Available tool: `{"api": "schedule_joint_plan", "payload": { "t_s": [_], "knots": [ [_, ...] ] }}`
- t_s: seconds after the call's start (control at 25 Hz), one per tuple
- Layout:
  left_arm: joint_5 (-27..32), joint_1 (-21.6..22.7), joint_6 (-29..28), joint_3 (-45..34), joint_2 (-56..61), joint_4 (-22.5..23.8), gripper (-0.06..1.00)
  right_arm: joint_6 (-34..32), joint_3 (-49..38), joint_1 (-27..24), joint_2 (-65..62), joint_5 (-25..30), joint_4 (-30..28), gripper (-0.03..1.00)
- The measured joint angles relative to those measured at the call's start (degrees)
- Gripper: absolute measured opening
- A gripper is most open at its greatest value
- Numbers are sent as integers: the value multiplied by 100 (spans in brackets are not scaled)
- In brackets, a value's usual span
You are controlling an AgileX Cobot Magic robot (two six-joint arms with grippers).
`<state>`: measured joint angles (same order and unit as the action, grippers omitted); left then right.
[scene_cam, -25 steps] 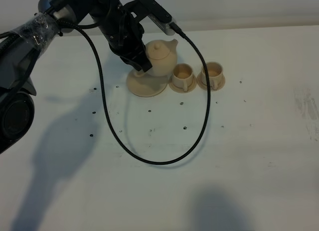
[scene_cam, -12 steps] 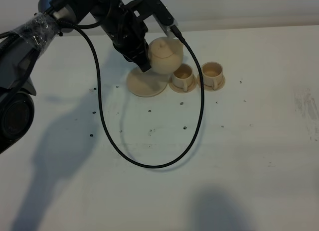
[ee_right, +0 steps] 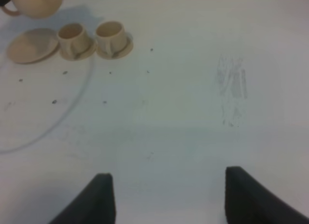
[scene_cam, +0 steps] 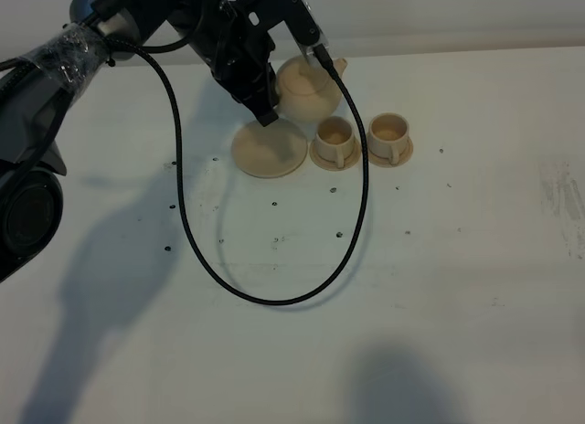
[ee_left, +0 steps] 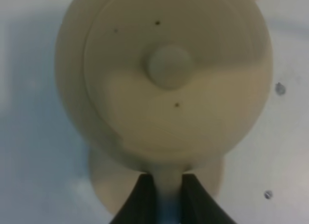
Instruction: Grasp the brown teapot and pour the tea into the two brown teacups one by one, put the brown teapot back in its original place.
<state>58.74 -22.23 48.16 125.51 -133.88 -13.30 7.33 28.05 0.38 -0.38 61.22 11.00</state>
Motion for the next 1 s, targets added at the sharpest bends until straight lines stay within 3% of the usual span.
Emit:
{"api": "schedule_joint_plan", "payload": {
  "t_s": [0.52, 1.0],
  "knots": [
    [-1267, -25, 538, 0, -318, 379, 11, 5, 0, 0, 0, 0, 0, 52],
    [-2250, -245, 1158, -6, -617, 397, 11, 0, 0, 0, 0, 0, 0, 52]
  ]
}}
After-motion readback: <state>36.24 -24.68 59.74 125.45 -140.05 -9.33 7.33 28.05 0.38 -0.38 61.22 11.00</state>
